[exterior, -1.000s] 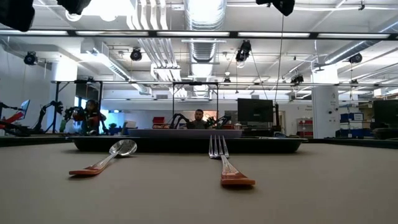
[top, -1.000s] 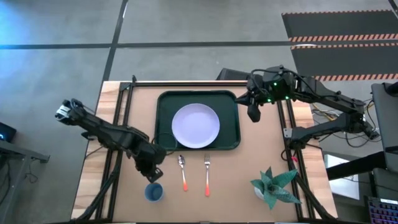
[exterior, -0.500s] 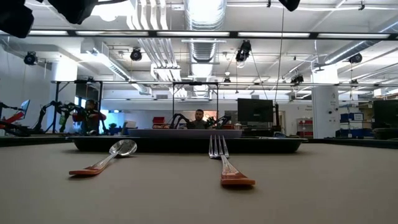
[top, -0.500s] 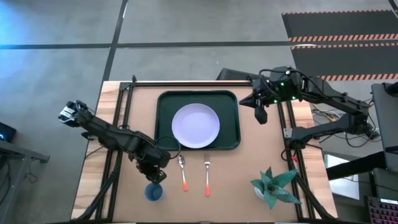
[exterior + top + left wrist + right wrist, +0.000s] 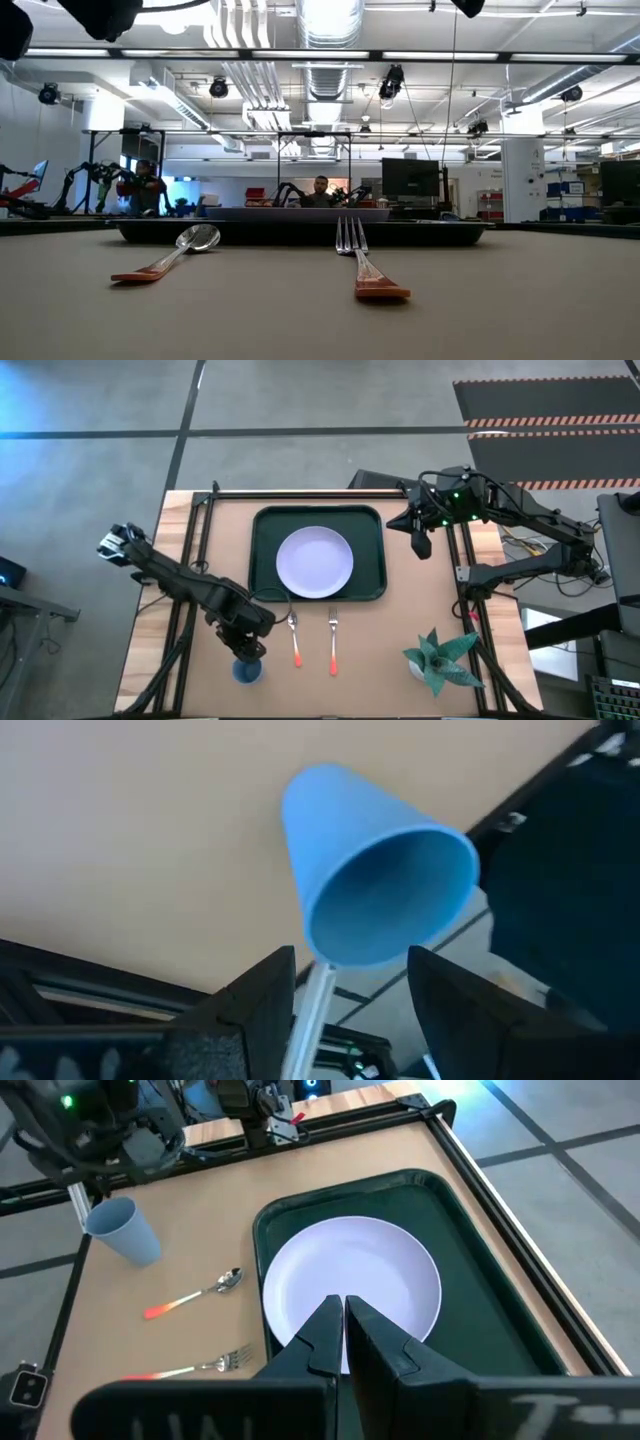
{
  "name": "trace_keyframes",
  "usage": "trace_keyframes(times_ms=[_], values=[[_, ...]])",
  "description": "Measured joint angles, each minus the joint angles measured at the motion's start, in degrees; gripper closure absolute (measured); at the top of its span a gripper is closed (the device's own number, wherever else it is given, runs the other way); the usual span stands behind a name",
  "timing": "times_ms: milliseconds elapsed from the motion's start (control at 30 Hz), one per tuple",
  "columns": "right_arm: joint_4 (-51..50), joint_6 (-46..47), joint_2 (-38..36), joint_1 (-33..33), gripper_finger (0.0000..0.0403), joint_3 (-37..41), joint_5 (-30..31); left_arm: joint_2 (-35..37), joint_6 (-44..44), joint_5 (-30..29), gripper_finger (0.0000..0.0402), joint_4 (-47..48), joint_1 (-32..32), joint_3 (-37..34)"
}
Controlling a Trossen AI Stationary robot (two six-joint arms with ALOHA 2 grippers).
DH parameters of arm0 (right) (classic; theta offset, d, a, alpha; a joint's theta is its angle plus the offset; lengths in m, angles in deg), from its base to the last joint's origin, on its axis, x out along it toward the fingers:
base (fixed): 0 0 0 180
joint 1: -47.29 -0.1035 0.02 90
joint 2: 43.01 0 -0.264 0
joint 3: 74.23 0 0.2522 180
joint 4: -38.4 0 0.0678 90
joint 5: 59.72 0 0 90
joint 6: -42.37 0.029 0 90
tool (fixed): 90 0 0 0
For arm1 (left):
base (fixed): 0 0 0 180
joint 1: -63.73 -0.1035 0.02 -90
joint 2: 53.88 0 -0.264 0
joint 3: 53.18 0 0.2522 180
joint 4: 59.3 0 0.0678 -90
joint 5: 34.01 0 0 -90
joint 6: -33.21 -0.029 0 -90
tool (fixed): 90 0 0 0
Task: Pick and place plate/cup/fork/spoon on tray
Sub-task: Put the blue cup on the black serving tray to the top left of the white plate
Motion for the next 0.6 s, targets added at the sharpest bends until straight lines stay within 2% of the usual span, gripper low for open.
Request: trace_keyframes(times_ms=[467, 600], values=[[0.02, 2.05, 0.02, 0.00, 0.0394, 0.00, 0.02, -10.17, -8.85, -1.56, 0.0224, 0.82, 0.23, -0.34], [0.00, 2.28, 0.02, 0.00, 0.0394, 0.00, 0.00, -12.40, -9.59, -0.97, 0.0246, 0.65, 0.19, -0.84]])
